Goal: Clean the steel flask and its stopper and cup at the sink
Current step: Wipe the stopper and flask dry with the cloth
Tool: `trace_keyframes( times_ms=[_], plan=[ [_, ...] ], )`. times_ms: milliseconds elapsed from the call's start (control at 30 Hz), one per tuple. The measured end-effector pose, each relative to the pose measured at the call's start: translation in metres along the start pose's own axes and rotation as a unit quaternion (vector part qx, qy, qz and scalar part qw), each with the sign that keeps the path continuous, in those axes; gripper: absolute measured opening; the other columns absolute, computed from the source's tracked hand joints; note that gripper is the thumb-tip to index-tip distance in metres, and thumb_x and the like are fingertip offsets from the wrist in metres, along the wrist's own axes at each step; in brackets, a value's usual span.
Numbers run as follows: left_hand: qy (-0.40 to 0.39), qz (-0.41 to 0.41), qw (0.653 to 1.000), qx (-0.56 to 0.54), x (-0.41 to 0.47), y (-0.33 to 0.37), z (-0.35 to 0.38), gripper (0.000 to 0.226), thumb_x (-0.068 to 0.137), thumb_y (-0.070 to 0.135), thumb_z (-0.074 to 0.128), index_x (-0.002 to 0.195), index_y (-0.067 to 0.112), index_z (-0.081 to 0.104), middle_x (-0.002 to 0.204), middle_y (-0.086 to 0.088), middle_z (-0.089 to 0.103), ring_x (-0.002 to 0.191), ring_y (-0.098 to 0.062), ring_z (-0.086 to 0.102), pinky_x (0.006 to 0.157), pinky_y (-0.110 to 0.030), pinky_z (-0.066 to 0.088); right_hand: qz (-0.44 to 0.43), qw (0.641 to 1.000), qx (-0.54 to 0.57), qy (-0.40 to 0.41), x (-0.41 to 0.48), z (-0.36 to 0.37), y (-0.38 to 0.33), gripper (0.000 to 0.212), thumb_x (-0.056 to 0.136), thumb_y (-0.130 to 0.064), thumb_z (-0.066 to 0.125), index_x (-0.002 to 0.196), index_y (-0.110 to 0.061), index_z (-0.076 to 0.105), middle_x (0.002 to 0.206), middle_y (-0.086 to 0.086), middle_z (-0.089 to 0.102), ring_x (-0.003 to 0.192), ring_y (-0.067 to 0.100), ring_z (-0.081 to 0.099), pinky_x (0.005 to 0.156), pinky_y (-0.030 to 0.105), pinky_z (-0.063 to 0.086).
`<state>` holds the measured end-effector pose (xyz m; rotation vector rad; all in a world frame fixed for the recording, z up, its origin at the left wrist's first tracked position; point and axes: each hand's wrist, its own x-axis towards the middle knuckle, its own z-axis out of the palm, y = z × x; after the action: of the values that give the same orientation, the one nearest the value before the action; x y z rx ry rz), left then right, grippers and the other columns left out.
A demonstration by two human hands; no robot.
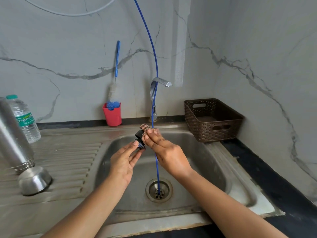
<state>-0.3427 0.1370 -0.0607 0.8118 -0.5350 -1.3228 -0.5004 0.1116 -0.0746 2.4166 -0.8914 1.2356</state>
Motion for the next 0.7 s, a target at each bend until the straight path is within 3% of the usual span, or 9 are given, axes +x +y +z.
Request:
trace_keyframes(
  times_ms=[67, 133, 167, 233, 300, 367, 433, 567, 700],
  plan=[
    [-0.007, 0.002, 1.000, -0.004, -0.001, -0.001, 0.001, 0.006, 0.086, 0.002, 0.062, 0.089, 0.007, 0.064, 0.075, -0.004, 0.074, 0.069, -0.017, 0.073, 0.062, -0.018, 0.057, 0.029, 0.999, 0.021, 0.022, -0.001, -0.001, 0.000, 0.047, 0.086, 0.001, 0.059, 0.131, -0.013, 0.057, 0.139, 0.006, 0.051, 0.129, 0.015, 0.048, 0.100, 0.024, 0.046],
    [-0.017, 0.007, 1.000, -0.012, -0.001, -0.001, 0.003, 0.006, 0.087, 0.003, 0.060, 0.092, 0.006, 0.063, 0.076, -0.004, 0.074, 0.070, -0.017, 0.073, 0.065, -0.018, 0.057, 0.135, 0.981, 0.129, 0.057, -0.001, -0.003, -0.005, 0.036, 0.090, -0.004, 0.056, 0.125, -0.011, 0.061, 0.133, -0.001, 0.055, 0.125, 0.004, 0.048, 0.105, 0.017, 0.039],
    [-0.022, 0.011, 1.000, -0.012, -0.001, -0.001, 0.003, 0.006, 0.087, 0.003, 0.060, 0.092, 0.006, 0.063, 0.076, -0.004, 0.074, 0.070, -0.016, 0.073, 0.065, -0.018, 0.057, 0.211, 0.955, 0.203, 0.051, -0.001, -0.005, -0.007, 0.034, 0.090, -0.003, 0.057, 0.123, -0.009, 0.063, 0.129, -0.004, 0.057, 0.122, 0.000, 0.050, 0.106, 0.018, 0.038],
    [-0.033, 0.021, 0.999, 0.008, -0.001, 0.000, 0.002, 0.008, 0.085, 0.002, 0.061, 0.091, 0.007, 0.063, 0.074, -0.003, 0.074, 0.069, -0.014, 0.072, 0.062, -0.017, 0.057, 0.343, 0.856, 0.385, 0.029, 0.002, -0.009, -0.007, 0.029, 0.090, -0.001, 0.059, 0.118, -0.005, 0.065, 0.119, 0.000, 0.065, 0.111, 0.005, 0.060, 0.102, 0.024, 0.044],
    [-0.049, 0.029, 0.998, 0.038, 0.000, 0.001, 0.002, 0.017, 0.075, 0.006, 0.069, 0.091, 0.009, 0.064, 0.073, -0.002, 0.074, 0.067, -0.011, 0.071, 0.058, -0.016, 0.055, 0.412, 0.741, 0.529, 0.032, 0.009, -0.013, -0.002, 0.024, 0.091, 0.002, 0.055, 0.112, -0.003, 0.068, 0.106, 0.009, 0.071, 0.098, 0.015, 0.067, 0.093, 0.028, 0.051],
    [-0.066, 0.031, 0.996, 0.058, 0.000, 0.003, 0.002, 0.042, 0.054, 0.016, 0.078, 0.093, 0.007, 0.065, 0.077, -0.005, 0.075, 0.068, -0.013, 0.072, 0.057, -0.017, 0.055, 0.441, 0.681, 0.584, 0.023, 0.015, -0.018, 0.004, 0.024, 0.092, 0.004, 0.050, 0.105, -0.002, 0.069, 0.098, 0.012, 0.072, 0.088, 0.019, 0.068, 0.087, 0.030, 0.054],
    [-0.072, 0.033, 0.994, 0.073, 0.001, 0.005, 0.001, 0.055, 0.046, 0.021, 0.080, 0.097, 0.005, 0.067, 0.084, -0.010, 0.075, 0.072, -0.017, 0.073, 0.058, -0.018, 0.056, 0.451, 0.661, 0.600, 0.007, 0.017, -0.023, 0.008, 0.025, 0.092, 0.005, 0.048, 0.103, -0.002, 0.069, 0.094, 0.013, 0.072, 0.084, 0.020, 0.068, 0.086, 0.031, 0.054],
    [-0.060, 0.059, 0.991, 0.107, 0.006, 0.009, -0.003, 0.027, 0.072, 0.003, 0.071, 0.098, 0.004, 0.066, 0.082, -0.008, 0.074, 0.072, -0.017, 0.073, 0.062, -0.018, 0.057, 0.476, 0.626, 0.617, -0.009, 0.013, -0.026, 0.008, 0.025, 0.091, 0.007, 0.048, 0.106, 0.002, 0.067, 0.088, 0.013, 0.072, 0.077, 0.020, 0.069, 0.081, 0.030, 0.056],
    [-0.091, 0.063, 0.985, 0.136, 0.002, 0.003, 0.000, 0.028, 0.071, 0.002, 0.068, 0.098, 0.007, 0.067, 0.080, -0.005, 0.074, 0.072, -0.012, 0.071, 0.061, -0.018, 0.056, 0.504, 0.611, 0.610, 0.006, 0.016, -0.024, 0.006, 0.022, 0.091, 0.006, 0.048, 0.104, 0.007, 0.066, 0.091, 0.021, 0.068, 0.075, 0.023, 0.067, 0.077, 0.032, 0.056]
  ],
)
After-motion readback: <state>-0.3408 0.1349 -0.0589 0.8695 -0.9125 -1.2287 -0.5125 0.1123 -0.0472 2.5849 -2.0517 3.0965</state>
